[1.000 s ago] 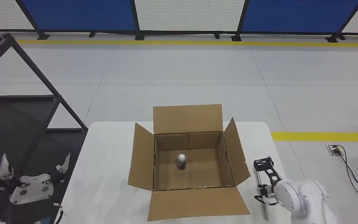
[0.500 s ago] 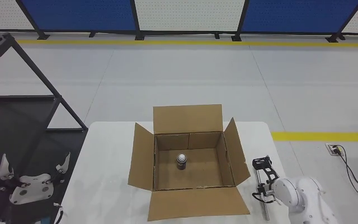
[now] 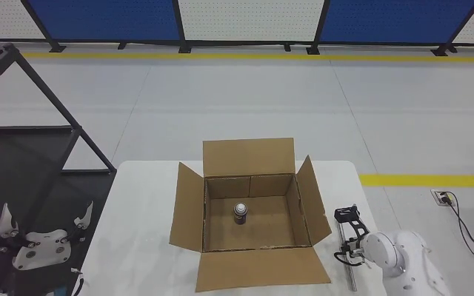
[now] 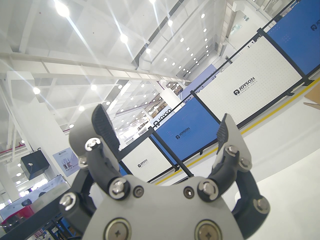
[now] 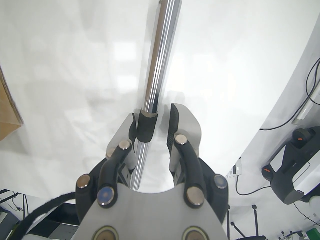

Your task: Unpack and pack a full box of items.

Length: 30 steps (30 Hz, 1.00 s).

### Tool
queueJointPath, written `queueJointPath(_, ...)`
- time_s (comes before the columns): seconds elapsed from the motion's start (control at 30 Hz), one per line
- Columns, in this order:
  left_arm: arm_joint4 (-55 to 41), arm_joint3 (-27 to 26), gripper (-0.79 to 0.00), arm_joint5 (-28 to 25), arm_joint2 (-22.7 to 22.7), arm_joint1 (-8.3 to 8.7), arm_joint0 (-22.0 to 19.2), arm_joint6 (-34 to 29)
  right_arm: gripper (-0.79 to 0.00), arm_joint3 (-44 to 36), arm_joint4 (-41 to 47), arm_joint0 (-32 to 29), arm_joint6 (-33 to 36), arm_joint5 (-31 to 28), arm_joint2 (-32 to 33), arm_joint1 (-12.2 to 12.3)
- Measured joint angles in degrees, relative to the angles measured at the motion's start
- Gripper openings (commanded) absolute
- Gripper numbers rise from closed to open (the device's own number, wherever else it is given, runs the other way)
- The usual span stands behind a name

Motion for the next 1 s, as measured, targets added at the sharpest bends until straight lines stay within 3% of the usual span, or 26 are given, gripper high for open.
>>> queueJointPath(0.2, 0.0, 0.0, 0.0, 0.0, 0.0, 0.0, 0.0, 0.0, -0.785, 0.27, 0.98, 0.17, -0.26, -0.13, 0.25, 0.28)
queueJointPath(0.4, 0.0, 0.0, 0.0, 0.0, 0.0, 0.0, 0.0, 0.0, -0.785, -4.77, 2.1, -2.01, -0.7, 0.27, 3.18, 0.95)
queueJointPath(0.6, 0.0, 0.0, 0.0, 0.0, 0.0, 0.0, 0.0, 0.0, -0.785, -13.97, 4.95, -6.06, -0.41, 0.36, 10.01, 1.99)
queueJointPath(1.0, 0.0, 0.0, 0.0, 0.0, 0.0, 0.0, 0.0, 0.0, -0.785, -41.27, 18.96, -15.54, 0.78, 1.74, 27.26, 3.37)
